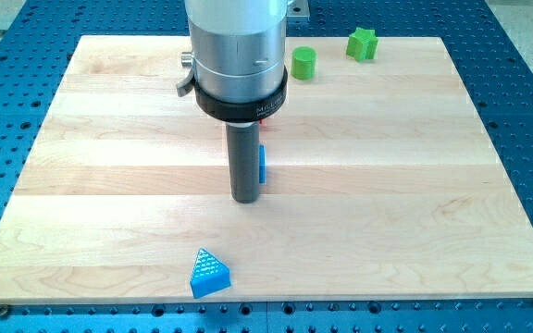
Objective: Move the triangle to the bottom of the blue cube
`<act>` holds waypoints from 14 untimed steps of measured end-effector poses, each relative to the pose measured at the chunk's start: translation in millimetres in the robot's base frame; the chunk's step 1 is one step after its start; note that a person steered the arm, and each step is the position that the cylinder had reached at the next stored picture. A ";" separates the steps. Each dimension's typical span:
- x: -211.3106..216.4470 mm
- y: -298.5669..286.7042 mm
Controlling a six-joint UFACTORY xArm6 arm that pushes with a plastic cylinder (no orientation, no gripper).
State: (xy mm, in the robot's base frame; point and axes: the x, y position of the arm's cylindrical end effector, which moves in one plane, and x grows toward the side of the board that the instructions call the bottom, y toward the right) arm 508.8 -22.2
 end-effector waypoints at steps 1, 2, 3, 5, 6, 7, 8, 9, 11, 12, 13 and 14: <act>11.8 -47.9; 41.4 -97.9; 107.1 -83.5; 109.8 -55.2; 109.9 31.1; 108.9 119.7; 86.7 135.4; 33.7 133.1; 85.0 189.9; 95.6 130.9; 90.4 79.4; 85.1 49.6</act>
State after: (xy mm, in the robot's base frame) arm 593.8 27.4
